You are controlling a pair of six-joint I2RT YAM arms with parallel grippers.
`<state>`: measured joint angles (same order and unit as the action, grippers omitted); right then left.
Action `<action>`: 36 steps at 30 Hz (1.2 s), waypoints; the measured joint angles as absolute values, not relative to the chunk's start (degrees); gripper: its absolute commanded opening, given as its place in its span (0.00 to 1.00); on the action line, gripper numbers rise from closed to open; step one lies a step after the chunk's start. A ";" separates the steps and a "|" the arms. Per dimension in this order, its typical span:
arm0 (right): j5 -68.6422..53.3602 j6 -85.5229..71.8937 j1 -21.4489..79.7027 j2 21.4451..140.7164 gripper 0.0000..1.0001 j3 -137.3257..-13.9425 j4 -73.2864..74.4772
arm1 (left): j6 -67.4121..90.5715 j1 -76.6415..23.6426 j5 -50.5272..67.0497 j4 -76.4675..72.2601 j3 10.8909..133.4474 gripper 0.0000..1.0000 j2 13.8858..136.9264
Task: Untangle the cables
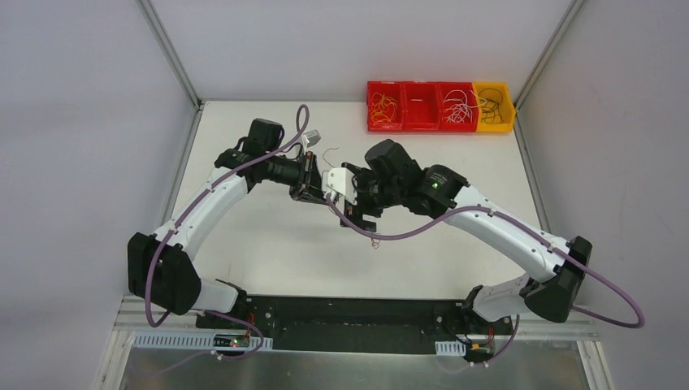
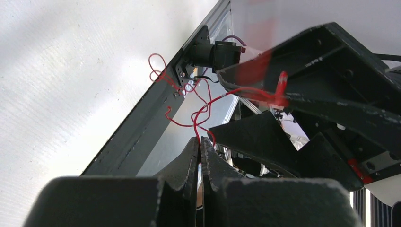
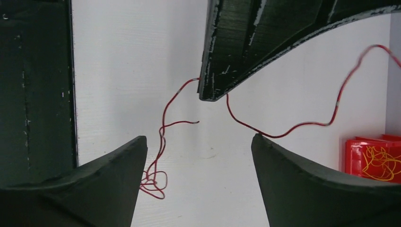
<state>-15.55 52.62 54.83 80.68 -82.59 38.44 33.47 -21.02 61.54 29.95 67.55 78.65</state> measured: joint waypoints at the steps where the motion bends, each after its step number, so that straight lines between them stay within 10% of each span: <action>1: -15.68 52.45 55.09 80.23 0.87 -82.37 38.59 | 33.50 -21.02 61.54 29.93 67.55 0.00 78.76; 27: -14.66 51.09 56.88 83.11 0.99 -83.33 42.19 | 35.09 -23.33 63.13 29.93 67.55 0.00 81.12; 36: -13.61 51.79 56.88 84.99 0.51 -83.66 43.16 | 35.57 -23.68 65.39 29.93 67.55 0.00 81.12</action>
<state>-13.61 51.79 56.88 84.99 -83.66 43.16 35.57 -23.68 65.39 29.93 67.55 81.12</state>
